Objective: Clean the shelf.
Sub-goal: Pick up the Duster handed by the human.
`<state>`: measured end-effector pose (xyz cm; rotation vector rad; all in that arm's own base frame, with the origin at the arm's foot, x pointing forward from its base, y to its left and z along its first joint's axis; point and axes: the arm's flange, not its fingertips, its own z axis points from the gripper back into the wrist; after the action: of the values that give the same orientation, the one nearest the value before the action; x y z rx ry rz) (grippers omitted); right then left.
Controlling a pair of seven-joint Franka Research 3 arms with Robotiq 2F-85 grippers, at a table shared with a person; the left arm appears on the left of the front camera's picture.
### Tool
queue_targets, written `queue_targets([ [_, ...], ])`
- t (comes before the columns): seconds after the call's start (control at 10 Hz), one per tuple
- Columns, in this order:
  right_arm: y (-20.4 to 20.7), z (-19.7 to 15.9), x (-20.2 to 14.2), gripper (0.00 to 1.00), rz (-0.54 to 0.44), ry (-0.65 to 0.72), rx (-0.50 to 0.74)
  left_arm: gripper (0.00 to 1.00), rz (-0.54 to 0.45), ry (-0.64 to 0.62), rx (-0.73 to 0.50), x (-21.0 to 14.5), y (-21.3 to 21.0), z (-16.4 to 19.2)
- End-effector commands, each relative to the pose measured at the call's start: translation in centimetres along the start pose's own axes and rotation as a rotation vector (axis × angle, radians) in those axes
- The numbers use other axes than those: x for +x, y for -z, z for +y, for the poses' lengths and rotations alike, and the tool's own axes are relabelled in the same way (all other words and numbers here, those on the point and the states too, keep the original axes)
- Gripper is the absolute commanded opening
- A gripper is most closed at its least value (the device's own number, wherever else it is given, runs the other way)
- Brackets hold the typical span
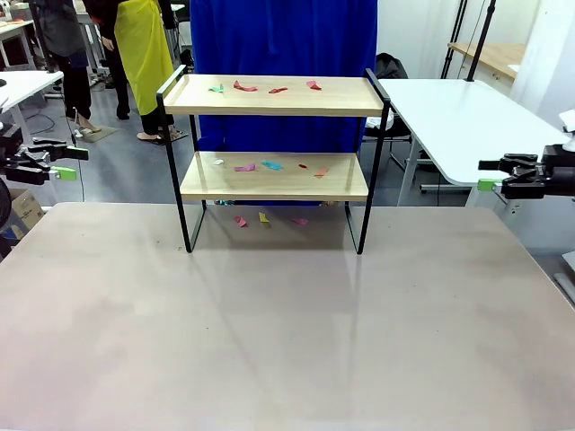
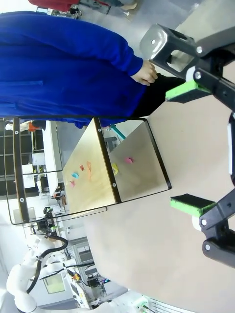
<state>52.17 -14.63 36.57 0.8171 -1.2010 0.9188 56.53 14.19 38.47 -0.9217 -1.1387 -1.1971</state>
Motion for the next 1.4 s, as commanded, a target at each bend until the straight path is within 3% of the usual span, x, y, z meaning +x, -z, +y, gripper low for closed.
queue_targets([
  [0.0, 0.3, -0.9, 0.4, 1.0, -0.009, 0.014, 0.024, 1.0, -0.076, 0.033, -0.02, 0.1, -0.2, 0.0],
  [0.6, 0.1, -0.3, -0.1, 1.0, -0.027, 0.001, 0.008, 1.0, -0.113, 0.041, -0.014, 0.2, -1.3, -0.2],
  [0.7, 0.1, -0.3, -0.1, 1.0, -0.027, 0.001, 0.008, 1.0, -0.062, 0.015, -0.024, 0.1, -0.7, -0.6],
  [1.3, 0.1, -0.3, -0.1, 1.0, -0.027, 0.001, 0.008, 1.0, -0.062, 0.015, -0.024, 0.1, -0.7, -0.6],
])
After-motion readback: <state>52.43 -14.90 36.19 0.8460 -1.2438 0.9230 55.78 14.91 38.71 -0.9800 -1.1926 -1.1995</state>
